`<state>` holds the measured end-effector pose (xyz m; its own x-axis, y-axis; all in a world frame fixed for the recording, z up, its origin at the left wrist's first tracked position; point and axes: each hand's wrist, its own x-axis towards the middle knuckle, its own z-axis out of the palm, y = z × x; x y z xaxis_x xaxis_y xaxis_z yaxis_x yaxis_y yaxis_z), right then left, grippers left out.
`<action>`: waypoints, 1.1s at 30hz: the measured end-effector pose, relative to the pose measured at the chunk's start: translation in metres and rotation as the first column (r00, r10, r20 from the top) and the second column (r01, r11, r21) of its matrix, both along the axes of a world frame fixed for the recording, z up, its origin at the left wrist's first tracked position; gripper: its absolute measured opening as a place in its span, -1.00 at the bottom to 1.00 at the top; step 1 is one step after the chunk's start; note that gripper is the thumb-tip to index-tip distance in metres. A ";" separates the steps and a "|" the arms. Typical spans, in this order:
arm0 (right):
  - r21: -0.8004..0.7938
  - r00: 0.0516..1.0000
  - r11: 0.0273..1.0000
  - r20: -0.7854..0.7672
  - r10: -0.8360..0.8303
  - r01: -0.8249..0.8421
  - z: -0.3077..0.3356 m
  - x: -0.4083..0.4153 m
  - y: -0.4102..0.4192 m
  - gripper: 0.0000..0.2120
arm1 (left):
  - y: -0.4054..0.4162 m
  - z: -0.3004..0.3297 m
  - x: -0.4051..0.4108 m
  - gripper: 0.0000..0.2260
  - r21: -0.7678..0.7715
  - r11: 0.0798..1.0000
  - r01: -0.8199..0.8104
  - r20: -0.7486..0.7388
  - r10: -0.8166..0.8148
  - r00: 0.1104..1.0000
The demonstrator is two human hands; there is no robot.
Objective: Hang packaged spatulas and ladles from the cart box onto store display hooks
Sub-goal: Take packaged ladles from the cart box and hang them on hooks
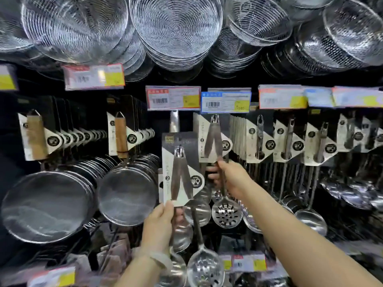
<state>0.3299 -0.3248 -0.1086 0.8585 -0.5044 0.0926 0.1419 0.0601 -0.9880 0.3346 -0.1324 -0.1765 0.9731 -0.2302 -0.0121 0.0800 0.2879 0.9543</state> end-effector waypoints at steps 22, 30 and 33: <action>-0.238 0.977 0.971 0.211 0.038 0.014 -0.034 -0.062 0.032 -0.76 | -0.043 0.025 -0.018 -0.79 -0.012 0.984 0.180 0.050 -0.179 0.983; -0.265 0.958 0.963 0.286 0.022 0.056 0.002 -0.075 0.016 -0.81 | -0.066 0.050 -0.023 -0.79 0.005 0.978 0.211 0.190 -0.208 0.959; -0.237 0.945 0.971 0.324 0.040 0.040 -0.005 -0.073 0.017 -0.82 | -0.065 0.047 -0.024 -0.79 -0.002 0.978 0.209 0.214 -0.203 0.955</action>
